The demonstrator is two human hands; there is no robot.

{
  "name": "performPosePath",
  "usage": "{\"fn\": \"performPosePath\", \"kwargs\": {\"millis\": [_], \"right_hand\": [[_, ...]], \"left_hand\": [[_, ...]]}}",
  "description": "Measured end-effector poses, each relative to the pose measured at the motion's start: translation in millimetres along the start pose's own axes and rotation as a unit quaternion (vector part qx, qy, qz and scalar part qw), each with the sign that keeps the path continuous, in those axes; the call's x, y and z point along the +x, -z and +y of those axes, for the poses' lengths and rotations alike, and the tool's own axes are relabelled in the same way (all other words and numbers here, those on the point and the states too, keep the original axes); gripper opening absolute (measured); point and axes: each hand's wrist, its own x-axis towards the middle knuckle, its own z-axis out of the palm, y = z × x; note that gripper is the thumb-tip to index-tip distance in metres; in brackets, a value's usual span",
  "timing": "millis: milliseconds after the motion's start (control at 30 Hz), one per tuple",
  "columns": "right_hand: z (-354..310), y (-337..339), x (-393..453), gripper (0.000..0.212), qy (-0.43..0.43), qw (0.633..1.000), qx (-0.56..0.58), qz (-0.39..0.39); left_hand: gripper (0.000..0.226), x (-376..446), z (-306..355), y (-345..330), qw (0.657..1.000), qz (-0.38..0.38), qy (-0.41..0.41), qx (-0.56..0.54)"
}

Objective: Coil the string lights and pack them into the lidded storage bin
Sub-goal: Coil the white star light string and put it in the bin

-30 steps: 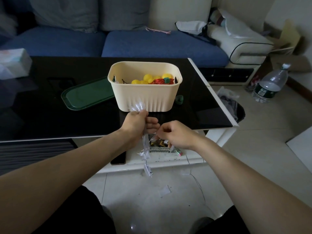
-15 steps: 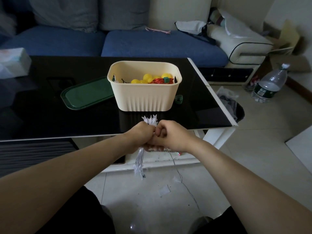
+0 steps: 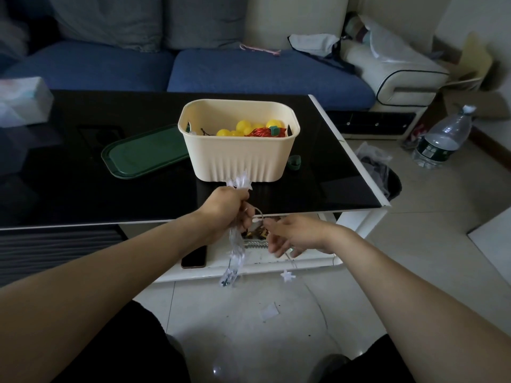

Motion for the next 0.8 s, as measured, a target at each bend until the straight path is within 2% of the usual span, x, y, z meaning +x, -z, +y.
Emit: {"fn": "performPosePath", "kwargs": {"millis": [100, 233, 367, 500, 633, 733, 800], "right_hand": [[-5, 2, -4, 0.041, 0.03, 0.996, 0.079, -0.023], [-15, 2, -4, 0.024, 0.085, 0.977, 0.189, 0.044], [-21, 0, -5, 0.016, 0.128, 0.947, 0.274, 0.113], [-31, -11, -7, 0.011, 0.168, 0.931, 0.274, 0.174], [-38, -19, -7, 0.015, 0.19, 0.914, 0.263, 0.242], [-38, -21, -3, 0.004, 0.19, 0.906, 0.242, 0.291], [-36, -24, 0, 0.004, 0.193, 0.908, 0.208, 0.309]], "left_hand": [[0.022, -1, 1, 2, 1.0, -0.009, -0.012, -0.01], [0.024, -2, -1, 3, 0.999, -0.026, -0.018, 0.006], [0.027, -4, 0, 2, 0.999, -0.034, -0.026, 0.01], [0.036, -5, 0, 2, 0.997, -0.054, -0.029, 0.037], [0.038, -3, 0, 0, 0.998, -0.052, -0.026, 0.035], [0.037, -2, -1, -3, 0.997, -0.06, -0.026, 0.034], [0.04, -2, -2, -5, 0.997, -0.061, -0.025, 0.03]]}}
